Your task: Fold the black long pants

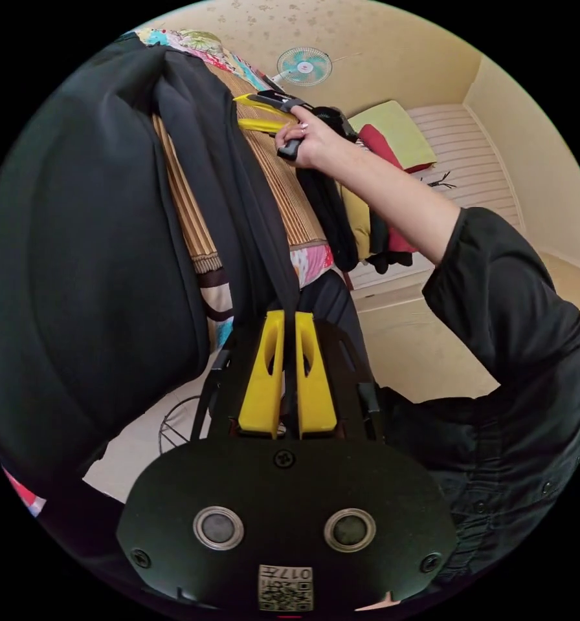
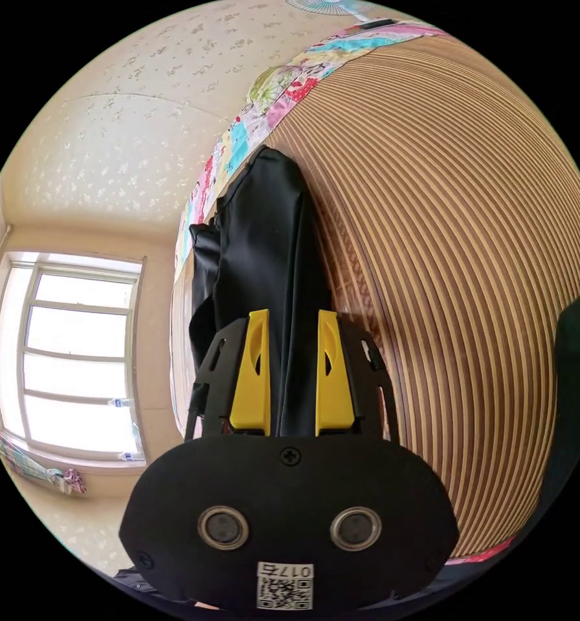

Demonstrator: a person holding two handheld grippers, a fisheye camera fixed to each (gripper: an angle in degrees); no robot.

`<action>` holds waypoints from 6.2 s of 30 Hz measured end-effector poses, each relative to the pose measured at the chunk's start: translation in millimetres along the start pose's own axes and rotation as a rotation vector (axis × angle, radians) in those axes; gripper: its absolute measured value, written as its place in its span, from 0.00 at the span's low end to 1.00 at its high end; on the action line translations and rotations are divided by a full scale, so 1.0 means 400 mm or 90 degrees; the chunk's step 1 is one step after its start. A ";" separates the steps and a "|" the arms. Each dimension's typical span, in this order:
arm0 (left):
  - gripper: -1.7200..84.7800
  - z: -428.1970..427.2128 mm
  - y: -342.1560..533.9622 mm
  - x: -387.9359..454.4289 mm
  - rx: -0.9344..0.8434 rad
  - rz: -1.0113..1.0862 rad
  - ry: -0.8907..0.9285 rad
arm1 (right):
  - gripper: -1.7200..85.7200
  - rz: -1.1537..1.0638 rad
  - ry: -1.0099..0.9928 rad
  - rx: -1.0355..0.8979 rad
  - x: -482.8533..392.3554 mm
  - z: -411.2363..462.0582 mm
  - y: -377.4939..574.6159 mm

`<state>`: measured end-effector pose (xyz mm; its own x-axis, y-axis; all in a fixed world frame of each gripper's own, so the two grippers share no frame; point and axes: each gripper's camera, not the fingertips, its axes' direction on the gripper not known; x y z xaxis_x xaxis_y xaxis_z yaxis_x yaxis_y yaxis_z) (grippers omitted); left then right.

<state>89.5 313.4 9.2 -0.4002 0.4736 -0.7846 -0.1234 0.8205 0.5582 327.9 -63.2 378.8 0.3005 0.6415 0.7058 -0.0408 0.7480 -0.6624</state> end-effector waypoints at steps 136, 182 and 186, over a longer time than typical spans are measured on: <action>0.14 -0.443 0.119 -0.119 0.156 -0.226 -0.103 | 0.10 -0.360 -0.060 -0.354 -0.149 0.130 0.557; 0.08 -0.941 -0.330 0.602 0.406 0.130 0.150 | 0.06 -0.675 -0.150 0.137 -0.852 -0.731 0.504; 0.08 -0.908 -0.478 0.524 0.377 0.079 -0.017 | 0.04 -0.577 0.084 0.143 -0.885 -0.502 0.323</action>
<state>-300.6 139.5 -164.1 -0.3555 0.5788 -0.7339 0.4525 0.7936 0.4068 407.5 -227.6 -7.0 0.4125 -0.2152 0.8851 0.0826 0.9765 0.1989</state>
